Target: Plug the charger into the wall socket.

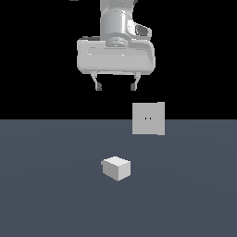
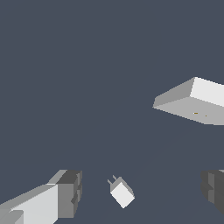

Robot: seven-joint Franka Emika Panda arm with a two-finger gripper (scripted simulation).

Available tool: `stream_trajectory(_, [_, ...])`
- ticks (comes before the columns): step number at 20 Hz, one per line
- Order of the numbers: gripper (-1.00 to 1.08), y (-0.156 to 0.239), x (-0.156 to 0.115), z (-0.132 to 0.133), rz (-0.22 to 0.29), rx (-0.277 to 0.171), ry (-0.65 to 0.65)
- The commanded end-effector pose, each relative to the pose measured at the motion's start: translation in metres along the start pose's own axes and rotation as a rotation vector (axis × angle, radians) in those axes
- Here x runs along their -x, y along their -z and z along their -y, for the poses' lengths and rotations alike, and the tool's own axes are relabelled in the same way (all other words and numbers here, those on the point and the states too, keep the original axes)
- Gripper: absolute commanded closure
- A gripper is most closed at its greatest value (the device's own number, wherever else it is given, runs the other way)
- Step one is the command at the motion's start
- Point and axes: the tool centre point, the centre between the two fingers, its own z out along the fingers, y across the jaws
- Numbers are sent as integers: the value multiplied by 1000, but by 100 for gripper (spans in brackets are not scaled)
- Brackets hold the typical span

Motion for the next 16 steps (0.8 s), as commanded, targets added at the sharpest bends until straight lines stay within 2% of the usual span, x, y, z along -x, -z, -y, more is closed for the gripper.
stream_trajectory(1, [-92,0,0,0,0,0,0])
stream_trajectory(8, [-92,-5,5,2,-6,-4,32])
stream_trajectory(16, [-92,-21,24,7,-25,-16,142])
